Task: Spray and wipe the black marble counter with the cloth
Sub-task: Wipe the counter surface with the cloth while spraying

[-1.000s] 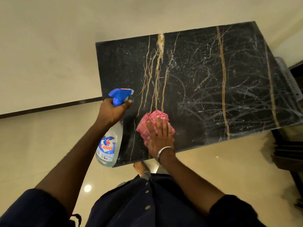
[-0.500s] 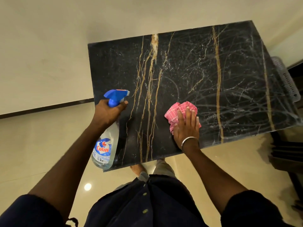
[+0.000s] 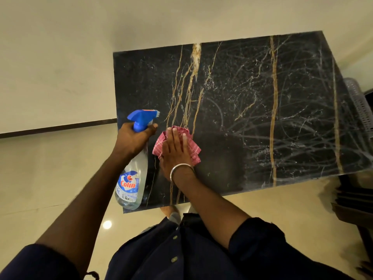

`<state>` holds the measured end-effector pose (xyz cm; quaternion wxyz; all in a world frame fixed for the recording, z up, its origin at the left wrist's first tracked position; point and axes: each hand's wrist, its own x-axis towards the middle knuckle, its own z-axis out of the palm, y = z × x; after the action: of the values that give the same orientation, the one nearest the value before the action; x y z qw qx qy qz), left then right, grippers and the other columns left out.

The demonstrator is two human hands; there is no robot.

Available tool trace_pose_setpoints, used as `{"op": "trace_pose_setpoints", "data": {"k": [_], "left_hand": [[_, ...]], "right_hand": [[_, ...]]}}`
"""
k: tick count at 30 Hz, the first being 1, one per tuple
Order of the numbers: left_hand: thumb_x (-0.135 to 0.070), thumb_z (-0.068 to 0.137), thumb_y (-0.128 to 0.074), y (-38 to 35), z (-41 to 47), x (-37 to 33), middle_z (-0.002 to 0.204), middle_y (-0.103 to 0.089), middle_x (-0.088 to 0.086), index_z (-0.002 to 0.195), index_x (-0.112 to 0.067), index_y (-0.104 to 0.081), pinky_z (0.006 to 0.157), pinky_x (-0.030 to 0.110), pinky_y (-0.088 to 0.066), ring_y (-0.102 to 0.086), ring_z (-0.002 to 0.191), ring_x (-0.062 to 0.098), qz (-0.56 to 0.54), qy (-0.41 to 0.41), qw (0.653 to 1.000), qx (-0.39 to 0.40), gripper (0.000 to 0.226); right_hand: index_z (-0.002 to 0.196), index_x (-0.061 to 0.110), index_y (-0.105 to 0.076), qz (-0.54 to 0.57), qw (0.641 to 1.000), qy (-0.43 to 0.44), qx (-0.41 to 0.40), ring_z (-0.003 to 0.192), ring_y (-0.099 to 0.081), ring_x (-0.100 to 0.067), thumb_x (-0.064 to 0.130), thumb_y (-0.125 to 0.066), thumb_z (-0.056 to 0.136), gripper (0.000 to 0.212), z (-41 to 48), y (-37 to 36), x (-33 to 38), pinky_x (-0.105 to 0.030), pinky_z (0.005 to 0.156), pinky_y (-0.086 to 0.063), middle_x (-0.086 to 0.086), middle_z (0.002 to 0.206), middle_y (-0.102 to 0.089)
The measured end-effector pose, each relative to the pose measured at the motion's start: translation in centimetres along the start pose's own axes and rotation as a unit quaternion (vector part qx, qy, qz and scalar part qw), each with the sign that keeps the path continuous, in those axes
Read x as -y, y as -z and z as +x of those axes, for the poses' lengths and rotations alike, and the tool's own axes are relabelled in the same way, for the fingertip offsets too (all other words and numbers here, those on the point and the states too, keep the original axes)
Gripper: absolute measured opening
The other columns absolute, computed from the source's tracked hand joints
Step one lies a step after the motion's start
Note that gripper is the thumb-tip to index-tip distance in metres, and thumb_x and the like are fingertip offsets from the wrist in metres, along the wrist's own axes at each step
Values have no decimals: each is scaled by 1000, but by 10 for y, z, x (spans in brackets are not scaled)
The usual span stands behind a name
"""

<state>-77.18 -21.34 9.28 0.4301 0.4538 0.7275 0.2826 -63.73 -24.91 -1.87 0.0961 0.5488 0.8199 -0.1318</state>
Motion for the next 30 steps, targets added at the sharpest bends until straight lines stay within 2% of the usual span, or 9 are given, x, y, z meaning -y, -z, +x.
{"op": "trace_pose_setpoints", "data": {"k": [3,6,10,15,17,20,23,27,30], "left_hand": [[-32,90,-65,0,3,-2,71,-62,-1,101,-7,-64,63,26,-46,-59,65,14,-6,2,1000,11,28],[-33,90,-65,1,8,-5,77,-64,1,104,-8,-63,67,32,-50,-60,68,15,-18,6,999,31,28],[-36,88,-66,-3,15,-10,88,-68,13,97,-16,-63,75,41,-54,-61,72,21,-13,10,1000,16,22],[-38,88,-66,-12,20,-20,83,-68,10,102,-9,-64,68,34,-54,-60,68,16,-14,13,1000,-8,32],[-38,88,-65,-16,21,-24,73,-63,1,103,-5,-64,62,27,-49,-58,63,13,-15,16,1000,-19,36],[-37,88,-66,-21,24,-27,68,-61,1,99,-3,-65,63,29,-48,-57,61,14,-14,13,999,-28,36],[-37,88,-66,-23,30,-30,69,-61,4,98,-4,-64,62,28,-48,-58,61,16,1,13,999,-35,35],[-36,88,-66,-18,38,-36,76,-64,14,102,-3,-63,61,26,-49,-59,63,19,33,-1,999,-23,36],[-33,90,-65,-13,46,-39,82,-66,20,104,-1,-62,59,23,-49,-59,62,17,35,-8,999,-11,34]], "right_hand": [[156,9,-12,13,999,29,5,151,9,-33,39,-32,101,66,5,2,-33,-50,122,5,-14,165,4],[153,9,-25,49,997,-58,-34,152,-3,-31,36,-35,98,63,0,2,-83,-48,123,0,-14,164,-13],[154,12,-27,61,980,-167,-93,148,-20,-35,39,-26,92,68,-9,6,-153,-52,121,-11,-18,158,-28],[151,13,-34,96,951,-274,-109,149,-14,-40,35,-38,82,73,3,14,-134,-58,120,-5,-22,159,-23],[155,14,-24,97,963,-237,-88,150,-3,-40,41,-35,87,74,11,15,-108,-59,120,1,-22,162,-11],[158,17,-4,77,991,-96,-44,149,14,-39,54,-21,97,73,24,13,-60,-56,118,13,-19,163,7],[157,16,7,23,1000,12,11,148,19,-38,50,-27,101,74,41,12,-26,-56,118,15,-18,163,13],[157,21,-1,-7,998,61,11,151,10,-32,49,-26,102,66,47,14,-47,-52,121,6,-11,165,4],[156,24,-20,28,998,15,-51,152,-10,-29,49,-28,100,62,43,15,-90,-51,122,-10,-8,164,-17]]}}
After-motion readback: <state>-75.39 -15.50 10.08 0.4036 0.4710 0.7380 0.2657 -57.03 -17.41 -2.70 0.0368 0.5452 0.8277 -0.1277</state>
